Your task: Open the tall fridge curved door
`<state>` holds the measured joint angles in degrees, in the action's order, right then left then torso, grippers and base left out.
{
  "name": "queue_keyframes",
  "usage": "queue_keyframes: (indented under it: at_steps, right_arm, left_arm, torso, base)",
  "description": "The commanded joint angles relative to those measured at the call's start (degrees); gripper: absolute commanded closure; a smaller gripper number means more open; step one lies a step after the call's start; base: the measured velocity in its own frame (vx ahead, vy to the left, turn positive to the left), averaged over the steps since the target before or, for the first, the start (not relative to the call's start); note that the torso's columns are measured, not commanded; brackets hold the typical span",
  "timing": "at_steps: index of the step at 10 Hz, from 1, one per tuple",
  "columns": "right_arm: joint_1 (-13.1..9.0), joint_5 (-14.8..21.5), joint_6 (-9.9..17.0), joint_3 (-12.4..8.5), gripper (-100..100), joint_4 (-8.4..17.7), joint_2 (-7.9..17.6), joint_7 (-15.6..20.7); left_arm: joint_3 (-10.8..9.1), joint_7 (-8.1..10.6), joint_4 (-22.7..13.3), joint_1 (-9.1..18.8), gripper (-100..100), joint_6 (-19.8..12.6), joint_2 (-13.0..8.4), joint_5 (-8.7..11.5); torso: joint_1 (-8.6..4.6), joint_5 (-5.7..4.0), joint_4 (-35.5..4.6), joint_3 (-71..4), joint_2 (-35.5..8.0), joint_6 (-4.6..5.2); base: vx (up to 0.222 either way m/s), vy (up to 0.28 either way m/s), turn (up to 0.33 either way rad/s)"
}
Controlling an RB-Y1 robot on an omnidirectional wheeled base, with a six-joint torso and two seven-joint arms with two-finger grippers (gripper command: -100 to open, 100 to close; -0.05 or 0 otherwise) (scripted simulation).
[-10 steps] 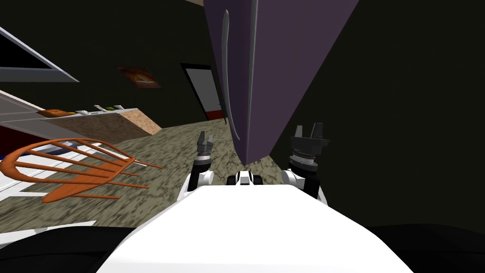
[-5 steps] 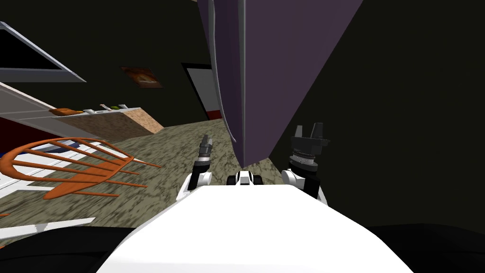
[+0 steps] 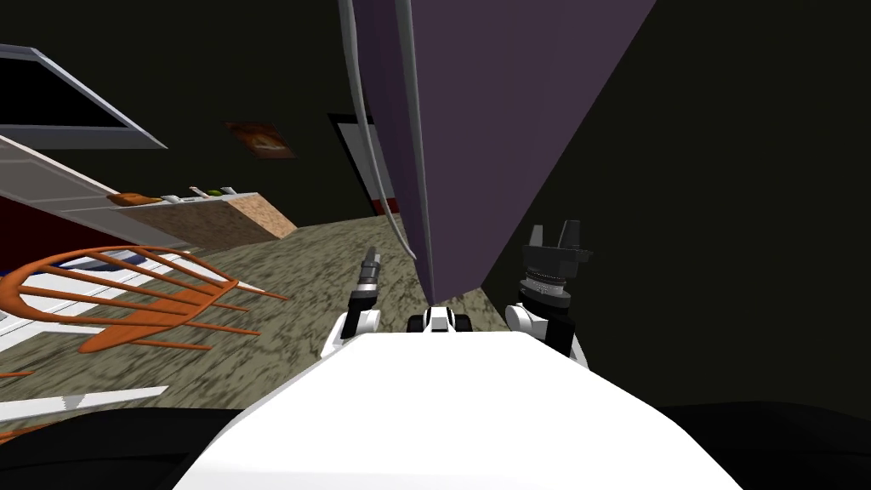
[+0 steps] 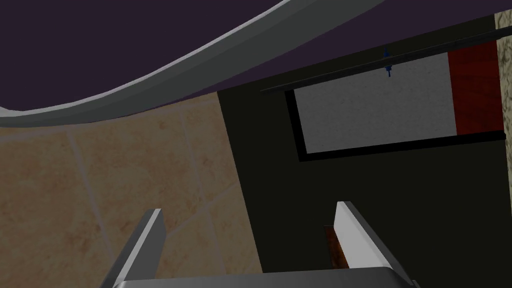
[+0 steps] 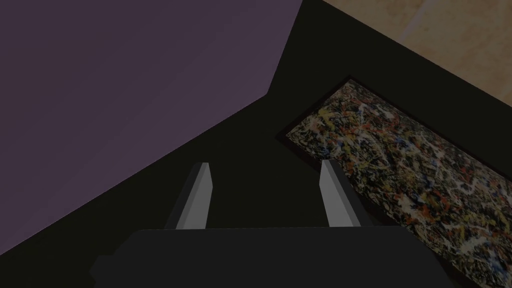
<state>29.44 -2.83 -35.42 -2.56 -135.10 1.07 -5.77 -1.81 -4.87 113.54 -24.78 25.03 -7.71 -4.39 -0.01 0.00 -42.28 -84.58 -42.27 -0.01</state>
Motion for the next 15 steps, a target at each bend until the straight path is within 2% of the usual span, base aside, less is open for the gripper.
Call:
queue_keyframes:
  at_steps: [1,5,8,9,10,14,15]
  right_arm:
    - [0.0,0.0,0.0,0.0,0,0.0,0.0,0.0]
    - [0.0,0.0,0.0,0.0,0,0.0,0.0,0.0]
    - [0.0,0.0,0.0,0.0,0,0.0,0.0,0.0]
    - [0.0,0.0,0.0,0.0,0,0.0,0.0,0.0]
    - [0.0,0.0,0.0,0.0,0,0.0,0.0,0.0]
    - [0.0,0.0,0.0,0.0,0,0.0,0.0,0.0]
    - [0.0,0.0,0.0,0.0,0,0.0,0.0,0.0]
  left_arm:
    - [-1.07,-1.70,-2.9,-0.2,-100,0.4,-0.2,-1.0]
    - [-2.72,-3.64,-7.3,0.2,-100,1.0,-1.0,-2.1]
    - [-3.99,-5.14,-10.6,0.5,-100,1.5,-0.2,-2.9]
    - [-4.31,-5.52,-11.4,0.6,-100,1.6,0.3,-3.1]
    - [-4.93,-6.25,-13.0,0.7,-100,1.8,1.8,-3.5]
    - [-5.79,-7.26,-15.2,0.9,-100,2.2,6.4,-4.1]
    - [-5.63,-7.19,-14.9,0.8,-100,2.1,5.8,-4.1]
  torso:
    - [-0.01,-0.01,0.0,0.0,0.0,0.00]
    - [0.16,0.04,0.0,0.0,0.0,0.01]
    - [-0.19,-0.05,0.0,0.0,0.1,0.01]
    - [-0.09,-0.04,0.0,0.0,0.0,0.01]
    - [0.11,0.02,0.0,0.1,-0.1,0.01]
    - [0.11,0.02,0.0,0.0,-0.1,0.01]
    - [0.12,0.03,0.0,0.0,-0.1,0.01]
  base:
    - [0.105,-0.163,0.064]
    - [0.080,-0.118,0.055]
    - [0.096,-0.162,0.064]
    - [0.058,-0.135,0.043]
    - [0.052,-0.129,0.082]
    - [0.054,-0.093,0.031]
    - [0.016,-0.027,0.006]
